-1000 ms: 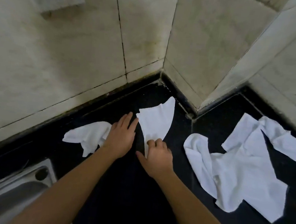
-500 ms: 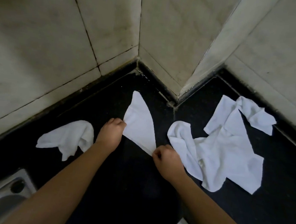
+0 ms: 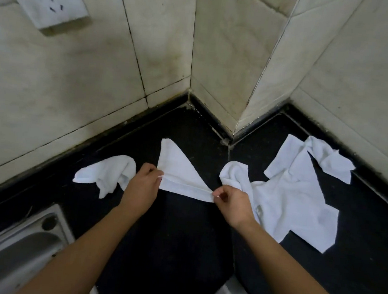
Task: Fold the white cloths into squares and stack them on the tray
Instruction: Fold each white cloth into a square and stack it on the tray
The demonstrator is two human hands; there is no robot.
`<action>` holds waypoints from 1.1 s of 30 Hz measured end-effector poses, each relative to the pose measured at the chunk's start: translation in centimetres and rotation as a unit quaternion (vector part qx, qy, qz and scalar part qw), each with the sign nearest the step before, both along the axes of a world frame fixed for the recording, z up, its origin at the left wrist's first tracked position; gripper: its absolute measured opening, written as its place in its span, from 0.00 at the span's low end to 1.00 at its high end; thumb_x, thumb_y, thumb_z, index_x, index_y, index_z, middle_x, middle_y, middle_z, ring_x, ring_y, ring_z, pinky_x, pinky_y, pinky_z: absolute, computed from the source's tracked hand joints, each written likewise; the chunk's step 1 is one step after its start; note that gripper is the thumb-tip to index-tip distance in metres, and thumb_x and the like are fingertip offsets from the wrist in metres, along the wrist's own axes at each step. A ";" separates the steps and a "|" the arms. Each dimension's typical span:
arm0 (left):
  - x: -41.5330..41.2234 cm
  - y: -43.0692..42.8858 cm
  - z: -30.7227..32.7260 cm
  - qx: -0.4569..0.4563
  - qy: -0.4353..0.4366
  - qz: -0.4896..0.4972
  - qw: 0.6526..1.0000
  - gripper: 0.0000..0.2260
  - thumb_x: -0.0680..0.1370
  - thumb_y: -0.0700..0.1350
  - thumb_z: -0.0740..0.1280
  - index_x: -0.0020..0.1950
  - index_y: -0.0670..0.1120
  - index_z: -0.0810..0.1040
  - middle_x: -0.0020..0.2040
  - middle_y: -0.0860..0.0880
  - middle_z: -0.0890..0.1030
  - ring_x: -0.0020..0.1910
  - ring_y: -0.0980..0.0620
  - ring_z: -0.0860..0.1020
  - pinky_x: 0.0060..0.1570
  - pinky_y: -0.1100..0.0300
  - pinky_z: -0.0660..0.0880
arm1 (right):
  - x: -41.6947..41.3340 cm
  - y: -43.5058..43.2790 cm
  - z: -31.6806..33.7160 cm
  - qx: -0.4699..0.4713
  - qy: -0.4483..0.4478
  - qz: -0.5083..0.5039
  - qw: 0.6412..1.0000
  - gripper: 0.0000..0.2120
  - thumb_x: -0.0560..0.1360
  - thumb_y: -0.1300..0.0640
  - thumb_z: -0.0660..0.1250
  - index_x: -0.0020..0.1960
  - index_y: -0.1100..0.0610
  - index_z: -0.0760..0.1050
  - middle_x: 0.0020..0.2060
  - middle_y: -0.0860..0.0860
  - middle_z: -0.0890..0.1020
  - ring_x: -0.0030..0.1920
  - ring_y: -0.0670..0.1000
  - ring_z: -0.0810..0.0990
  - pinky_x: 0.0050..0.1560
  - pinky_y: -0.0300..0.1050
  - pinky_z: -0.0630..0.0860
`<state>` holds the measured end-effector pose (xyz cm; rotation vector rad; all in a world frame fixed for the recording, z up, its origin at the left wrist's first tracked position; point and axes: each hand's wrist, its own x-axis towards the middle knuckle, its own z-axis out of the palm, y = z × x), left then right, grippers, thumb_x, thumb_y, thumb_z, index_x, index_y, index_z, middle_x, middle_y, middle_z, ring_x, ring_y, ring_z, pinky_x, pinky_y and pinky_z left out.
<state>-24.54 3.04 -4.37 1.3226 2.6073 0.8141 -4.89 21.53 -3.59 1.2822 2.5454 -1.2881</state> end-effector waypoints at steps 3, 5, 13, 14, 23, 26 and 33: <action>0.7 -1.2 1.6 0.015 0.007 0.024 1.000 0.11 0.76 0.31 0.69 0.56 0.38 0.82 0.50 0.43 0.81 0.44 0.46 0.82 0.45 0.56 0.79 | 0.8 -0.4 1.5 -0.005 0.036 -0.027 0.999 0.07 0.77 0.58 0.70 0.53 0.49 0.78 0.40 0.43 0.80 0.41 0.40 0.79 0.41 0.26 0.71; 1.6 -2.0 3.6 0.025 0.002 0.058 0.998 0.10 0.76 0.34 0.69 0.57 0.41 0.81 0.50 0.45 0.81 0.45 0.48 0.81 0.46 0.57 0.77 | 1.4 -0.5 3.5 0.007 0.061 -0.026 0.998 0.09 0.77 0.58 0.70 0.56 0.51 0.79 0.39 0.42 0.81 0.41 0.41 0.80 0.46 0.28 0.73; 5.7 -2.9 11.7 0.171 -0.019 0.172 0.970 0.03 0.77 0.39 0.69 0.47 0.47 0.80 0.42 0.53 0.78 0.42 0.59 0.76 0.42 0.74 0.67 | 3.3 0.3 11.7 0.059 0.191 -0.017 0.980 0.06 0.73 0.57 0.68 0.42 0.46 0.80 0.39 0.43 0.82 0.38 0.42 0.78 0.40 0.35 0.73; 6.0 -3.0 12.1 0.185 -0.029 0.177 0.966 0.03 0.77 0.39 0.69 0.47 0.47 0.80 0.42 0.53 0.79 0.43 0.59 0.76 0.42 0.73 0.68 | 3.4 0.3 12.2 0.049 0.206 -0.024 0.977 0.06 0.73 0.57 0.68 0.42 0.46 0.80 0.38 0.44 0.82 0.36 0.42 0.78 0.39 0.35 0.73; 6.4 -4.6 13.7 0.188 -0.119 0.222 0.949 0.01 0.78 0.45 0.69 0.48 0.51 0.80 0.43 0.56 0.82 0.42 0.56 0.81 0.44 0.53 0.79 | 2.6 0.0 13.7 0.062 0.219 -0.004 0.974 0.04 0.77 0.54 0.69 0.49 0.48 0.81 0.42 0.43 0.82 0.43 0.42 0.80 0.49 0.38 0.76; 6.8 -5.1 14.8 0.190 -0.059 0.221 0.955 0.02 0.78 0.43 0.69 0.49 0.49 0.80 0.46 0.55 0.82 0.44 0.60 0.79 0.44 0.65 0.73 | 2.6 -0.6 14.3 0.064 0.240 -0.003 0.969 0.04 0.77 0.54 0.68 0.49 0.46 0.80 0.44 0.43 0.82 0.45 0.42 0.80 0.49 0.35 0.75; 12.6 -11.9 7.4 0.027 0.101 0.130 0.986 0.09 0.70 0.36 0.75 0.46 0.47 0.80 0.45 0.53 0.81 0.39 0.51 0.80 0.33 0.58 0.76 | 7.3 -4.1 7.7 0.070 0.124 0.079 0.987 0.07 0.77 0.58 0.68 0.53 0.51 0.82 0.46 0.45 0.81 0.42 0.41 0.79 0.45 0.31 0.71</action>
